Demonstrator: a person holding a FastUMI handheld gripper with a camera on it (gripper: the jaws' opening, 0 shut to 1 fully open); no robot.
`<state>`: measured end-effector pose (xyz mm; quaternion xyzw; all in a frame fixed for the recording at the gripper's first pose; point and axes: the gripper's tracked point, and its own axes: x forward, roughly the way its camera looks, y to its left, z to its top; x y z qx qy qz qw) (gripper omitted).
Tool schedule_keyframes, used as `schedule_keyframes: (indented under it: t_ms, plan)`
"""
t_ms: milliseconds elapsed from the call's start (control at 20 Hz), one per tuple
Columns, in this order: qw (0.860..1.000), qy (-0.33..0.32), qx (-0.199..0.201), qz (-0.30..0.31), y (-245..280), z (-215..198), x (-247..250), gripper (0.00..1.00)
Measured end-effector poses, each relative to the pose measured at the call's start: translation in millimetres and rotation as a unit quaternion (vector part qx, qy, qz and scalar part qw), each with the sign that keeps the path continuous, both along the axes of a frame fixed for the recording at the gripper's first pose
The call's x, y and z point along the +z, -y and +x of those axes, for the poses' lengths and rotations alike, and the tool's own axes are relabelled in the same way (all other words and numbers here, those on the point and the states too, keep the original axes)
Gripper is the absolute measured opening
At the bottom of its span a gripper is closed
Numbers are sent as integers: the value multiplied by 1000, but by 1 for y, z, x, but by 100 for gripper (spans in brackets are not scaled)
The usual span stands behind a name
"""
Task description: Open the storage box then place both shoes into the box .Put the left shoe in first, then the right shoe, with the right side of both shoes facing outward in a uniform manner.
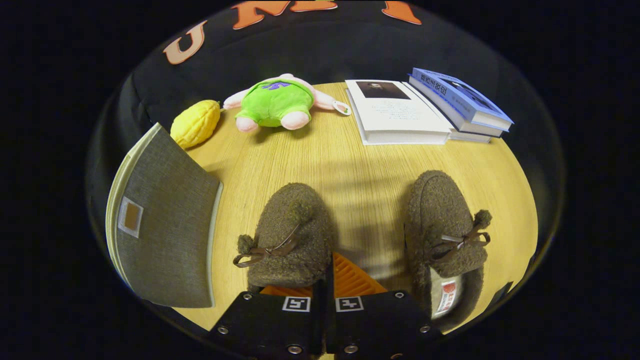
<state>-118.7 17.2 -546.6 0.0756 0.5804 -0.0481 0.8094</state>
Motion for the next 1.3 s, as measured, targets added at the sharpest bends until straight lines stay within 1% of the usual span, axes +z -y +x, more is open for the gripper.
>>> schedule_keyframes:
  t_ms: [50, 300, 500, 650, 800, 1050, 1200, 1300]
  plan:
    - [1000, 1, -3, 1, -1, 1, 8, 4]
    - [1000, 18, 12, -1, -19, 17, 58, 4]
    - [999, 46, 24, 5, -41, 35, 105, 4]
    - [997, 68, 39, 13, -65, 47, 138, 4]
    - [995, 80, 54, 34, -99, 57, 162, 4]
    - [990, 97, 83, 61, -163, 76, 180, 4]
    - [988, 95, 96, 71, -202, 86, 174, 4]
    - [989, 82, 104, 72, -224, 88, 162, 4]
